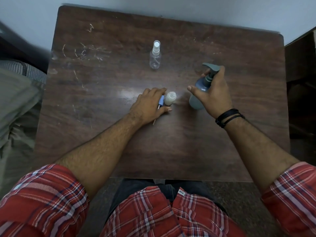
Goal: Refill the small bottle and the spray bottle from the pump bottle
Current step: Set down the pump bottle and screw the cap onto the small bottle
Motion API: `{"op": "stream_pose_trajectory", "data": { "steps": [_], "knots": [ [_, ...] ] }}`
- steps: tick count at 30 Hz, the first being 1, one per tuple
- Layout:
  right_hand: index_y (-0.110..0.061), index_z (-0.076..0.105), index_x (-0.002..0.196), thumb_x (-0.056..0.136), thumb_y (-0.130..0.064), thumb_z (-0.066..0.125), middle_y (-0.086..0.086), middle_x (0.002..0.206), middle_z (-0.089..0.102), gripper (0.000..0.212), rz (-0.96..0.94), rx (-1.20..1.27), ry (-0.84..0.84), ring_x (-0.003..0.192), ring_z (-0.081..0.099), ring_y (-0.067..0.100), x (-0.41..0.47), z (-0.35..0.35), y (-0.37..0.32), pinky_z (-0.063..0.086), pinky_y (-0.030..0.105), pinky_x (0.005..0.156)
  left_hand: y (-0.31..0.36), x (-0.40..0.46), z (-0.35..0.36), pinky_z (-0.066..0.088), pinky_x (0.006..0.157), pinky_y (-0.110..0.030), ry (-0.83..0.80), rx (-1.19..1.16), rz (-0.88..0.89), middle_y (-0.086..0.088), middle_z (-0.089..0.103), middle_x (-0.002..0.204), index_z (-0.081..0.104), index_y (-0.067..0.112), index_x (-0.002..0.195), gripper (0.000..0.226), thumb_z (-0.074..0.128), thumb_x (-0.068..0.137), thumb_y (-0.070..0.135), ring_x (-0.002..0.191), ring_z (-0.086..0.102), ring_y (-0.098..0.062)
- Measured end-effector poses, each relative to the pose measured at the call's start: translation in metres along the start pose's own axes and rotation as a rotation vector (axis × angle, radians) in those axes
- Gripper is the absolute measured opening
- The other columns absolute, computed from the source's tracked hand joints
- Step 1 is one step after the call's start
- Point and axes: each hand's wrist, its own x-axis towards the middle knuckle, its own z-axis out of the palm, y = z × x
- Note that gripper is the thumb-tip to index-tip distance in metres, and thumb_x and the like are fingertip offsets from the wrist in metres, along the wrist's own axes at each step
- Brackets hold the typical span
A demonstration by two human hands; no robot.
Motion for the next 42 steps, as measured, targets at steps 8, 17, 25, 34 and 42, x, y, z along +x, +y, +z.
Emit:
{"op": "stream_pose_trajectory", "data": {
  "steps": [8, 17, 25, 34, 42],
  "knots": [
    [-0.025, 0.040, 0.118, 0.079, -0.030, 0.083, 0.008, 0.119, 0.053, 0.058, -0.034, 0.046, -0.010, 0.106, 0.054, 0.016, 0.009, 0.004, 0.019, 0.044, 0.016, 0.091, -0.008, -0.004, -0.001, 0.045, 0.101, -0.048, 0.037, 0.055, -0.057, -0.004, 0.051, 0.132, 0.047, 0.019, 0.143, 0.068, 0.062, 0.089, 0.057, 0.119, 0.048, -0.028],
    [-0.007, 0.048, 0.128, 0.079, -0.032, 0.084, 0.014, 0.122, 0.046, 0.066, -0.078, 0.017, 0.040, 0.103, 0.045, 0.007, 0.000, 0.006, 0.033, 0.037, 0.005, 0.089, -0.005, 0.001, -0.001, 0.046, 0.096, -0.038, 0.049, 0.043, -0.131, -0.002, 0.060, 0.113, 0.063, 0.023, 0.124, 0.039, 0.062, 0.092, 0.045, 0.109, 0.051, -0.024],
    [-0.007, 0.043, 0.133, 0.076, -0.032, 0.086, 0.002, 0.127, 0.040, 0.076, -0.030, 0.017, 0.019, 0.106, 0.040, 0.001, -0.007, 0.003, 0.036, 0.034, 0.003, 0.091, -0.006, -0.005, -0.009, 0.048, 0.088, -0.031, 0.083, -0.082, -0.208, -0.003, 0.062, 0.107, 0.066, 0.018, 0.114, 0.031, 0.067, 0.088, 0.035, 0.098, 0.061, -0.020],
    [-0.027, 0.034, 0.139, 0.070, -0.034, 0.089, -0.004, 0.143, 0.039, 0.088, 0.014, 0.106, -0.039, 0.124, 0.047, 0.010, -0.017, -0.009, 0.033, 0.044, 0.027, 0.106, -0.007, -0.025, -0.009, 0.048, 0.088, -0.027, 0.140, -0.195, -0.216, 0.010, 0.057, 0.101, 0.065, 0.021, 0.114, 0.027, 0.068, 0.089, 0.031, 0.087, 0.057, -0.008],
    [-0.006, 0.045, 0.133, 0.083, -0.054, 0.069, 0.013, 0.131, 0.040, 0.073, -0.016, -0.046, 0.231, 0.123, 0.040, 0.020, -0.098, -0.012, 0.031, 0.044, 0.039, 0.104, 0.000, -0.036, -0.018, 0.043, 0.062, -0.010, 0.276, -0.424, -0.278, -0.001, 0.067, 0.094, 0.057, 0.025, 0.110, 0.023, 0.070, 0.091, 0.032, 0.066, 0.063, -0.007]
  ]
}}
